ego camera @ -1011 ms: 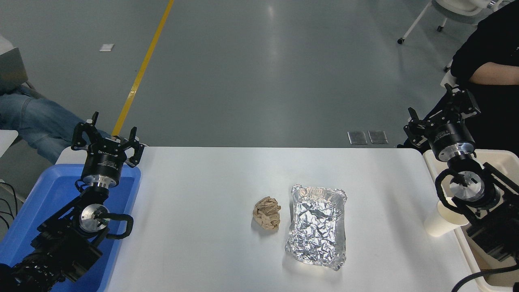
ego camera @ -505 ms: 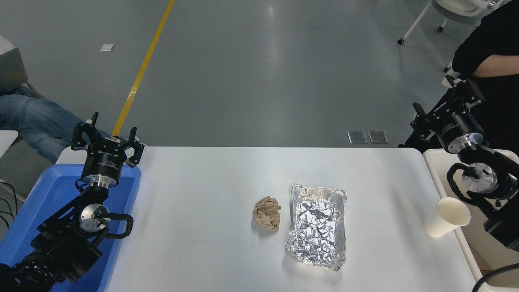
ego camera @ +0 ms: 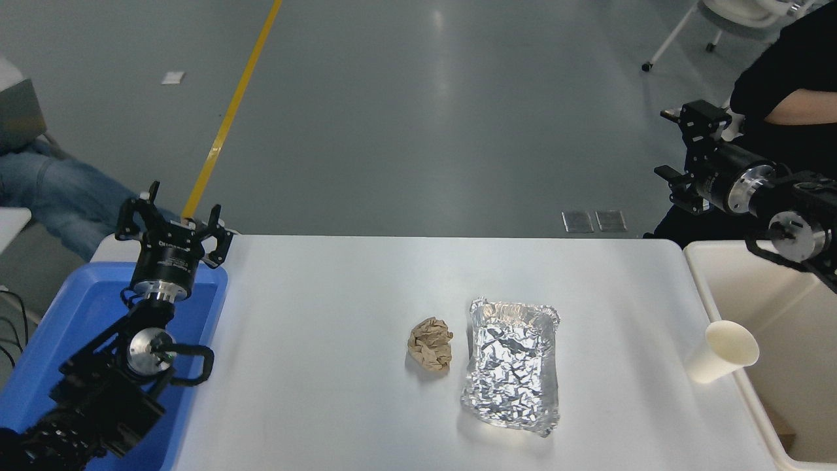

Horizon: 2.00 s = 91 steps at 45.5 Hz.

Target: Pick up paper cup place in dustbin

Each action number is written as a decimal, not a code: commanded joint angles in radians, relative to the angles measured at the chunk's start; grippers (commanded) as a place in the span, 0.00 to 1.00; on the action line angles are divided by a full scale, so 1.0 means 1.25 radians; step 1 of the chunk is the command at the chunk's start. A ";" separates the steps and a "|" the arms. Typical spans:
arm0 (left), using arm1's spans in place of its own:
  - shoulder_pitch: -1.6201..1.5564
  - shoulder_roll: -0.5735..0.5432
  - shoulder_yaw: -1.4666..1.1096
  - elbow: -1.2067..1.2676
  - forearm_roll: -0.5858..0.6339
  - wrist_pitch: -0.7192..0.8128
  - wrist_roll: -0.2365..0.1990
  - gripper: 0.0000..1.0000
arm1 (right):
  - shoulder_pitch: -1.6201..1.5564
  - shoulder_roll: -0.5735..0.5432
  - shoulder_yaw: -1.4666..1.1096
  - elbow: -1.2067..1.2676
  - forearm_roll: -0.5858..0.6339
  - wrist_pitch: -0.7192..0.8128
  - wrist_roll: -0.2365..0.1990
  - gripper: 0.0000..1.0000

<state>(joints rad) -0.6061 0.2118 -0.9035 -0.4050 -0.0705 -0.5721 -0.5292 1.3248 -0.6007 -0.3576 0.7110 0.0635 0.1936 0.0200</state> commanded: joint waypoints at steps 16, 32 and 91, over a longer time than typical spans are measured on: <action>0.000 0.000 0.000 0.000 0.000 0.000 0.000 0.99 | 0.524 0.054 -0.621 0.294 -0.138 0.341 -0.065 1.00; 0.000 0.000 0.000 0.000 0.000 0.000 0.000 0.99 | 0.733 0.033 -0.699 0.513 -0.172 0.473 -0.066 1.00; 0.000 0.000 0.000 0.000 0.000 0.000 0.000 0.99 | 0.160 -0.121 -0.588 0.281 -0.405 0.159 -0.066 1.00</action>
<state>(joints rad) -0.6059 0.2116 -0.9035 -0.4047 -0.0703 -0.5722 -0.5291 1.7706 -0.7339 -1.2242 1.1977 -0.4370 0.4710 -0.0629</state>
